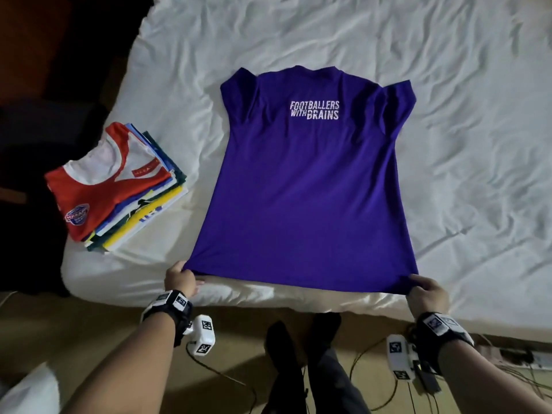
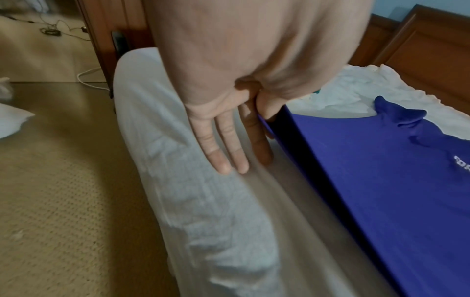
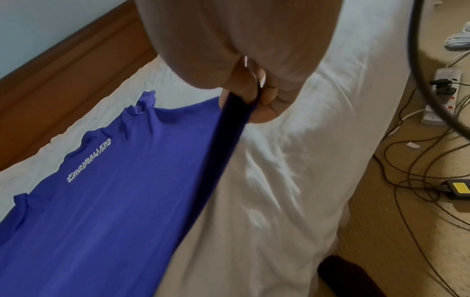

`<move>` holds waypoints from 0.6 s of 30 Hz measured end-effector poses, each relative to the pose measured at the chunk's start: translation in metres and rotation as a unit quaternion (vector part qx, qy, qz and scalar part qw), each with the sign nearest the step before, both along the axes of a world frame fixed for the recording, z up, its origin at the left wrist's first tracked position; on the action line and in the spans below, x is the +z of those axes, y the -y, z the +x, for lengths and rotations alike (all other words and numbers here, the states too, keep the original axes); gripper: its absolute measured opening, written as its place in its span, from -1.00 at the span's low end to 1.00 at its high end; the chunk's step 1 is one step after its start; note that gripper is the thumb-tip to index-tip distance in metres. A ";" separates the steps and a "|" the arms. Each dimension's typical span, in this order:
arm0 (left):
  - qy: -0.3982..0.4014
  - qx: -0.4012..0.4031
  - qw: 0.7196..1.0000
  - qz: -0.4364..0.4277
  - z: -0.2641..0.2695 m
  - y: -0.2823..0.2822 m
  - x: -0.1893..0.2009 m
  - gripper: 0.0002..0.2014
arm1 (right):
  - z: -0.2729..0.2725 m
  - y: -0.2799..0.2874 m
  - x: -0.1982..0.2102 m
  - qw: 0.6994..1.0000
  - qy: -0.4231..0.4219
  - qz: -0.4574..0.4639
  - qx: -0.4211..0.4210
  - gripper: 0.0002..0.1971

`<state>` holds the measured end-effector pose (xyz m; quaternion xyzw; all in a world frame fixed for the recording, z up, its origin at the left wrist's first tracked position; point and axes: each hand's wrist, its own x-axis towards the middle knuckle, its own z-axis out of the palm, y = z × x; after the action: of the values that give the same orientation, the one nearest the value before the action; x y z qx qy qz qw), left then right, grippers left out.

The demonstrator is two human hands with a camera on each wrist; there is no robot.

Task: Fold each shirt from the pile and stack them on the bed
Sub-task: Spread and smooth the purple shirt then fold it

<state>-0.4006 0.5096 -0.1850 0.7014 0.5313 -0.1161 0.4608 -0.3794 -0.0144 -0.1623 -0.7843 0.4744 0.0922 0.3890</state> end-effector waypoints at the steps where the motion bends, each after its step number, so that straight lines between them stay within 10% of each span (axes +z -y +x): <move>1: 0.001 0.014 1.000 -0.011 0.001 0.000 -0.004 -0.59 | 0.000 -0.002 0.001 1.000 -0.004 0.014 -0.004 -0.59; 18: 0.007 -0.007 0.993 0.116 0.003 -0.008 -0.023 -0.83 | 0.000 -0.008 -0.031 0.998 -0.030 -0.035 -0.030 -0.59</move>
<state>-0.3971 0.5180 -0.2081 0.7547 0.5325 -0.0521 0.3797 -0.3792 -0.0064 -0.1930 -0.7799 0.5120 0.0878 0.3491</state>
